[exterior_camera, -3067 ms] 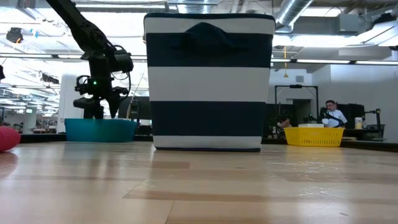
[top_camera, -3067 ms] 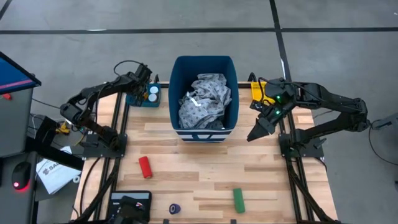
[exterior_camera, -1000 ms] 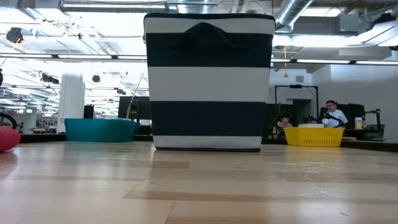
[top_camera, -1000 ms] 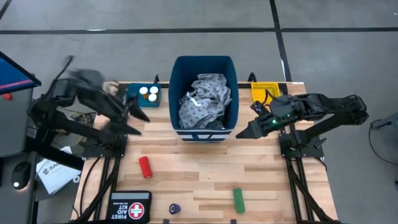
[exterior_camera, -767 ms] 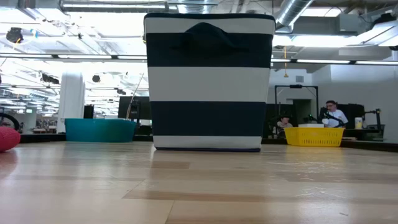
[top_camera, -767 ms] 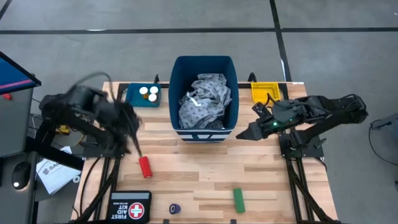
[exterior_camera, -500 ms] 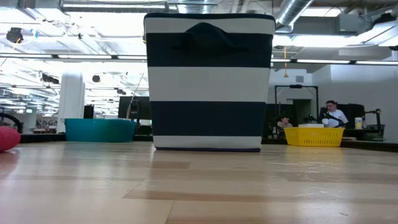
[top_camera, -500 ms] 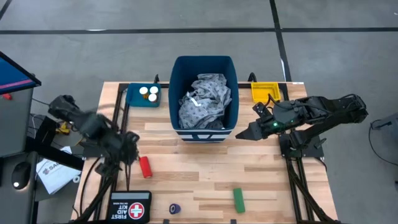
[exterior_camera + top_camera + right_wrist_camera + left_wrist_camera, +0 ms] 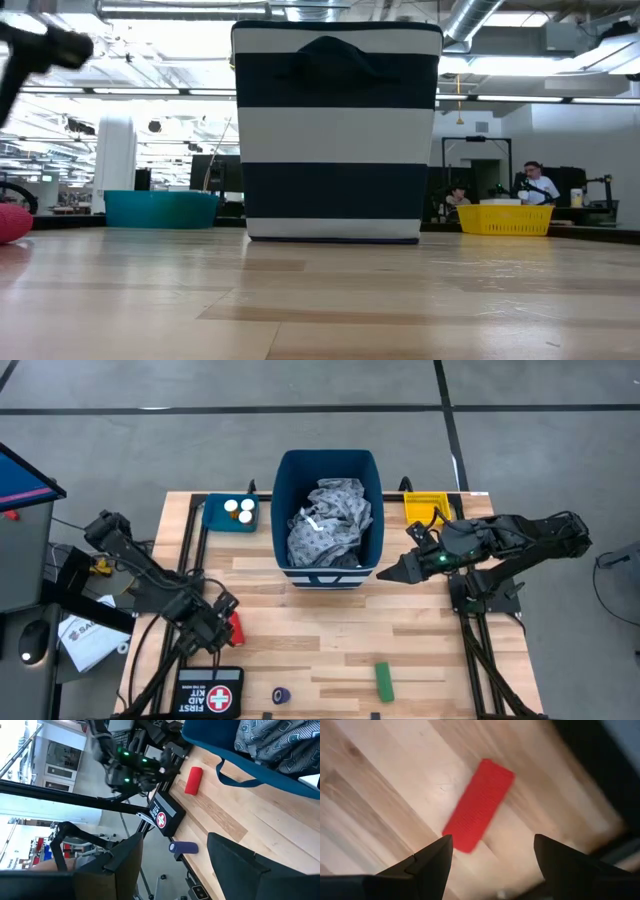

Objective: Pick & place medical supplies in basket/bin
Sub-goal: Put the red bandage into the yellow bin

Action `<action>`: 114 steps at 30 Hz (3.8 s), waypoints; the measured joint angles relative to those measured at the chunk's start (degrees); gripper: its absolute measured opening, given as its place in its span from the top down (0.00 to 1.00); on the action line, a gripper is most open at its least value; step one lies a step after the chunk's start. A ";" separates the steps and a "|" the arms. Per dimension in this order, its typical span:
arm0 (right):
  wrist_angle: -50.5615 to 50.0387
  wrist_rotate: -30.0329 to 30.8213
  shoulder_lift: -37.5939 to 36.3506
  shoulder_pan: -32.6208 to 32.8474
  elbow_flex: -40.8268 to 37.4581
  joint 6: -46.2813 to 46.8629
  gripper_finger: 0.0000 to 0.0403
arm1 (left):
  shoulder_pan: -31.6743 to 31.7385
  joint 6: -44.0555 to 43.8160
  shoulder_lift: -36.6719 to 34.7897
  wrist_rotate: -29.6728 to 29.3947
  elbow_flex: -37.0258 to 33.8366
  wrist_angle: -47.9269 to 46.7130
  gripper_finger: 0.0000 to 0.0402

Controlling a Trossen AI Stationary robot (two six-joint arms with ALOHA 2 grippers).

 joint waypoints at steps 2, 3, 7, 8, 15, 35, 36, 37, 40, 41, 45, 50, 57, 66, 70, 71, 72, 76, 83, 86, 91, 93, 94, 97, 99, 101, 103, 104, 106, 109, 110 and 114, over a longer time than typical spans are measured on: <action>0.31 -0.01 0.00 -0.39 0.00 0.01 0.46 | 0.63 1.02 0.00 -0.87 -3.13 3.94 0.33; 0.42 -0.02 0.00 -0.46 0.00 0.01 0.46 | 0.92 1.05 0.00 -1.05 -4.51 5.52 0.33; 2.74 0.02 0.00 -0.14 0.00 -0.43 0.46 | 2.18 1.04 0.70 -2.22 -6.99 7.78 0.33; 3.31 0.02 0.00 -0.14 0.00 -0.83 0.46 | 2.63 0.95 0.98 -2.58 -6.74 8.28 0.33; 5.93 0.26 0.02 0.35 0.00 -2.54 0.46 | 3.88 3.60 5.89 3.59 -6.76 8.16 0.33; 6.08 4.26 0.04 5.95 0.00 -2.66 0.46 | 8.15 4.79 17.70 -5.26 -5.90 19.30 0.51; 6.08 4.26 0.04 5.98 0.00 -2.59 0.46 | 9.11 4.74 17.52 -6.23 -5.90 19.35 0.55; 6.08 4.26 0.04 5.98 0.00 -2.54 0.46 | 10.09 4.68 17.18 -6.92 -5.79 19.12 0.60; 6.10 4.28 0.04 6.17 0.00 -2.54 0.46 | 13.41 4.80 16.17 -8.05 -4.11 19.34 0.74; 6.10 4.32 0.04 6.29 0.00 -2.57 0.46 | 14.59 4.85 15.45 -8.07 -3.20 19.08 0.79; 6.90 5.05 0.07 6.53 0.00 -4.40 0.46 | 18.78 5.07 12.97 -8.17 2.55 19.40 0.88; 10.73 7.97 0.07 8.46 0.00 -9.44 0.46 | 20.71 4.96 11.33 -8.20 12.08 23.70 0.81; 19.76 12.17 0.11 13.85 -0.02 -20.56 0.46 | 20.27 2.13 13.40 -8.27 26.58 29.13 0.81; 23.74 10.30 1.95 17.78 0.02 -32.99 0.46 | 21.14 2.15 24.11 -10.89 42.01 28.41 0.82; 20.24 8.62 2.76 19.31 0.19 -35.97 0.46 | 22.75 -1.52 28.22 -10.78 46.76 26.57 0.82; 18.43 8.52 3.02 19.45 0.28 -36.38 0.46 | 23.19 -2.38 28.95 -10.76 48.02 25.85 0.82; 15.81 8.50 3.52 19.67 0.40 -36.69 0.46 | 23.69 -3.16 29.66 -10.75 49.18 24.71 0.82; 5.70 8.50 7.19 19.54 4.26 -38.54 0.46 | 25.44 -6.39 30.92 -9.65 52.22 24.66 0.82; -10.61 8.70 16.83 17.16 17.81 -47.32 0.46 | 26.27 -10.93 30.86 -6.85 52.87 25.11 0.83; -14.24 8.72 19.63 15.78 22.24 -49.47 0.46 | 25.80 -11.94 30.86 -5.63 52.87 26.70 0.82; -15.85 8.66 23.16 14.33 24.75 -53.06 0.46 | 25.71 -14.35 30.84 -1.93 52.87 30.47 0.83; -16.10 8.51 23.80 14.42 24.90 -54.74 0.46 | 25.76 -15.94 30.89 2.75 52.78 30.42 0.83; -16.10 8.45 24.14 14.55 25.11 -55.50 0.46 | 25.84 -16.10 30.92 5.31 52.78 30.45 0.82; -16.43 8.09 24.50 15.20 26.04 -58.07 0.45 | 26.07 -16.40 30.90 13.39 52.84 30.52 0.82; -15.53 8.82 24.52 15.73 27.16 -60.03 0.45 | 26.31 -16.40 30.90 20.00 52.85 30.94 0.83; -14.13 9.47 24.41 16.19 27.78 -62.19 0.44 | 26.54 -17.46 30.90 26.58 52.85 32.23 0.83; -13.43 10.24 24.47 16.88 28.16 -63.92 0.42 | 26.64 -18.65 30.87 31.17 52.85 33.94 0.82; -12.88 10.22 24.48 17.21 28.18 -64.74 0.41 | 26.66 -18.77 30.83 31.80 52.85 34.44 0.82; -11.80 10.22 24.48 17.80 28.22 -65.54 0.39 | 26.87 -18.81 30.81 32.34 52.87 35.10 0.82; -11.40 10.23 24.48 18.61 28.22 -65.60 0.37 | 27.92 -20.39 30.81 34.56 52.87 36.64 0.82; -11.24 10.23 24.48 18.63 28.22 -65.60 0.36 | 28.32 -20.85 30.81 34.68 52.87 37.08 0.82; -11.02 10.22 24.48 18.59 28.22 -65.60 0.34 | 29.75 -21.47 30.81 34.75 52.87 38.22 0.82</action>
